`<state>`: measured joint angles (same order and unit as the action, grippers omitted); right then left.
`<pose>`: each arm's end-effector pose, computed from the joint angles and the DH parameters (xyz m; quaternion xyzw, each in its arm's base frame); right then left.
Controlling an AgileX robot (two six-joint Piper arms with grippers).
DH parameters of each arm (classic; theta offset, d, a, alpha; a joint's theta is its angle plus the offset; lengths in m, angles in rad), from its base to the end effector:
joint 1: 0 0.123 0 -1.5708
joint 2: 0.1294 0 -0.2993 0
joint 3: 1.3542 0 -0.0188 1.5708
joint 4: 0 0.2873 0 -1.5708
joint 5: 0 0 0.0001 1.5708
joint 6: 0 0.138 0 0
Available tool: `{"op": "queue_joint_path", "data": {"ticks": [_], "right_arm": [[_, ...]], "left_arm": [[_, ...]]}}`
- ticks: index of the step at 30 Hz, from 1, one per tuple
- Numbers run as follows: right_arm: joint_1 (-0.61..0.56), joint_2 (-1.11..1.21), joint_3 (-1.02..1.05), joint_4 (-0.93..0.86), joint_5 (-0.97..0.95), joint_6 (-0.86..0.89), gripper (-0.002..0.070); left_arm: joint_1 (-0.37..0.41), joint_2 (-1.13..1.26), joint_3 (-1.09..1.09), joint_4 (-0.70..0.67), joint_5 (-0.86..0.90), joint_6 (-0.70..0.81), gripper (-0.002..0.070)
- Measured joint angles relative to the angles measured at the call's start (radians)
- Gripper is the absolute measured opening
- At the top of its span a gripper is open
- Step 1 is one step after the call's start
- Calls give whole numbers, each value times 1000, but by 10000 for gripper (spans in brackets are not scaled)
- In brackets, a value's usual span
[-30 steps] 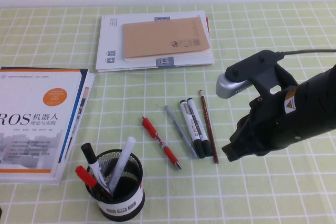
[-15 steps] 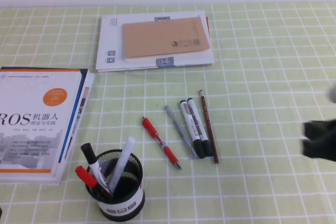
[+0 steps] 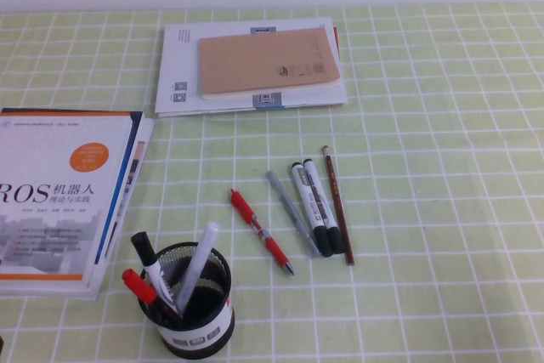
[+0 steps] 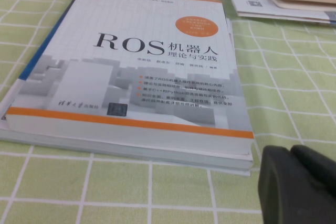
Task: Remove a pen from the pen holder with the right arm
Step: 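Take a marker out of the pen holder and lay it on the table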
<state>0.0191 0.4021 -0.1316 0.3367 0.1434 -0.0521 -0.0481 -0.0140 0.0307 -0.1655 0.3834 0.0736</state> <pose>0.1586 0.0096 0.1975 0.0922 0.8050 0.1066 0.5763 0.1186 -0.0142 0.1546 0.0053 0.8071 -0.0626 0.5871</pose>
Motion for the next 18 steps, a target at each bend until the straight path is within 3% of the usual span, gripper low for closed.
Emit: {"op": "queue_joint_path", "data": {"ticks": [8, 18], "right_arm": [[-14, -281, 121, 0, 0, -64, -12], [-14, -410, 157, -9, -2, -69, -12]], "left_arm": [[0, 0, 0, 0, 0, 0, -8], [0, 0, 0, 0, 0, 0, -8]]}}
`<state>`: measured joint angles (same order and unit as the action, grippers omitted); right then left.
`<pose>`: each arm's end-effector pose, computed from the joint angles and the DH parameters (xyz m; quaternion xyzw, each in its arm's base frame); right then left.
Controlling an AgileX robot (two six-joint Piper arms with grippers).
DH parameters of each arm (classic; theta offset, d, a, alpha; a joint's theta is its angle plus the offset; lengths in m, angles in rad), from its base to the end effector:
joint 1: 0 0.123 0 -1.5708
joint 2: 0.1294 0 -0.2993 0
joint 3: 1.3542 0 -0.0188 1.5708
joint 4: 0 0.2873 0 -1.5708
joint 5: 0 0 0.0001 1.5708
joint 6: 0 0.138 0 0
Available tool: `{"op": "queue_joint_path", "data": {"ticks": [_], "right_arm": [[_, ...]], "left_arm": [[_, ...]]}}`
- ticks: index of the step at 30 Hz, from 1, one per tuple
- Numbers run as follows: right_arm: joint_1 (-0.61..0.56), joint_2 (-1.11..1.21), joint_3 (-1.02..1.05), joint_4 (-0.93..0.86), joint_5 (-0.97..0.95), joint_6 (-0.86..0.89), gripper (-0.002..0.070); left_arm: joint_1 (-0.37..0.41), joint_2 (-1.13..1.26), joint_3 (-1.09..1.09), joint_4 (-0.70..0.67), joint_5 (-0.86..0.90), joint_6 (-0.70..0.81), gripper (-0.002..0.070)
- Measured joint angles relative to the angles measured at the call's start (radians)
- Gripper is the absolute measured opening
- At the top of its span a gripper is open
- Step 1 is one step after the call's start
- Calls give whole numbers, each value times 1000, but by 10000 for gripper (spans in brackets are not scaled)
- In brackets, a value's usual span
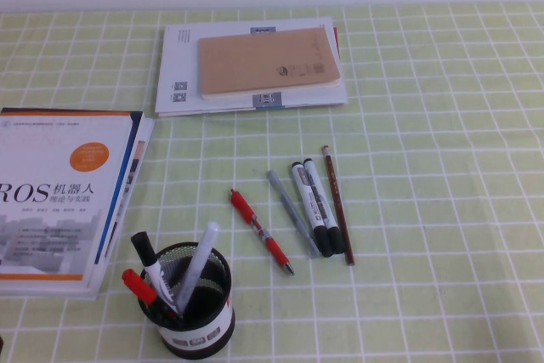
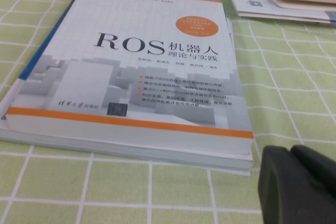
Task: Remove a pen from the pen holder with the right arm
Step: 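Take a marker out of the pen holder and lay it on the table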
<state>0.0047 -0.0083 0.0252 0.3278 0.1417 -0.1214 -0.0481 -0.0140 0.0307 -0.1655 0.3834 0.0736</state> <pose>0.1257 0.0069 0.1892 0.0568 0.7271 0.0875 0.6785 0.1186 -0.0142 0.1546 0.0053 0.8071 -0.0626 0.5871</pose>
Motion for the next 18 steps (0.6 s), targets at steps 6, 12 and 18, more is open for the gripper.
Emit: {"op": "queue_joint_path", "data": {"ticks": [6, 12, 18], "right_arm": [[-2, 0, 2, -5, -4, -17, -13], [-2, 0, 2, -7, 22, -116, -13], [-6, 0, 2, -53, 127, -130, -13]], "left_arm": [[0, 0, 0, 0, 0, 0, -8], [0, 0, 0, 0, 0, 0, -8], [0, 0, 0, 0, 0, 0, -8]]}}
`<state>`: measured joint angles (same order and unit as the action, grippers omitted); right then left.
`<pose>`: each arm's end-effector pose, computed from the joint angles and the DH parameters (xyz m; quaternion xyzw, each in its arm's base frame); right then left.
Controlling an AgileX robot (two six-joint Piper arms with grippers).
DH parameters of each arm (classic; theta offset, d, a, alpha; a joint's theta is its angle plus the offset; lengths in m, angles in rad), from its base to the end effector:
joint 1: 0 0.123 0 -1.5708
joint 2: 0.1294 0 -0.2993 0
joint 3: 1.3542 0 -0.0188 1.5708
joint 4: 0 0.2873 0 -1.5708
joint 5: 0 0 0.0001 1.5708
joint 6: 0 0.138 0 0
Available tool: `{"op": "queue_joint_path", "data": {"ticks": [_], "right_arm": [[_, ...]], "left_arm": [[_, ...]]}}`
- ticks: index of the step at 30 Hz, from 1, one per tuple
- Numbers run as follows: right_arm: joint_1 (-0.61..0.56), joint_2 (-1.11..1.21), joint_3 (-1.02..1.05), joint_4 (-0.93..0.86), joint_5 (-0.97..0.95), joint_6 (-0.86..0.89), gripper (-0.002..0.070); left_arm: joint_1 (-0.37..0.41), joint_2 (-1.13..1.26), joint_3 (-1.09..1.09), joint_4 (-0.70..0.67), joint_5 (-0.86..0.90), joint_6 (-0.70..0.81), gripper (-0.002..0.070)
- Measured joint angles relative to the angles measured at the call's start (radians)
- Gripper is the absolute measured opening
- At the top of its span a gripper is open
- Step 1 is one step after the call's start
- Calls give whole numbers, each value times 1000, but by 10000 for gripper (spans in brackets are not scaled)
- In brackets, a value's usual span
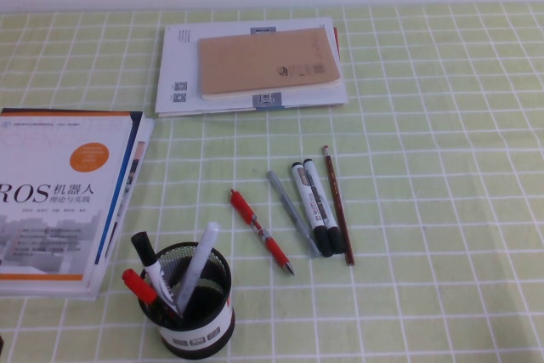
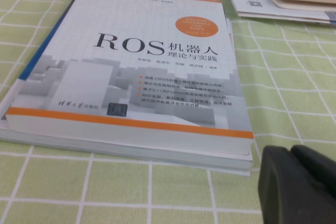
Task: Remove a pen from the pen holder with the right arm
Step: 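Take a marker out of the pen holder and lay it on the table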
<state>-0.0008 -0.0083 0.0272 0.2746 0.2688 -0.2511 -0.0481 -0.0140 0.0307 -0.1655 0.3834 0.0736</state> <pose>0.1234 0.0099 0.1713 -0.0172 0.7709 0.0320 0.6359 0.1186 -0.0142 0.1546 0.0053 0.8071 -0.0626 0.5871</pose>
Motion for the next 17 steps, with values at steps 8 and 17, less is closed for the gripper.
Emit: {"op": "queue_joint_path", "data": {"ticks": [8, 17], "right_arm": [[0, 0, 0, -55, 99, 71, -13], [0, 0, 0, -59, 103, 93, -13]], "left_arm": [[0, 0, 0, 0, 0, 0, -8], [0, 0, 0, 0, 0, 0, -8]]}}
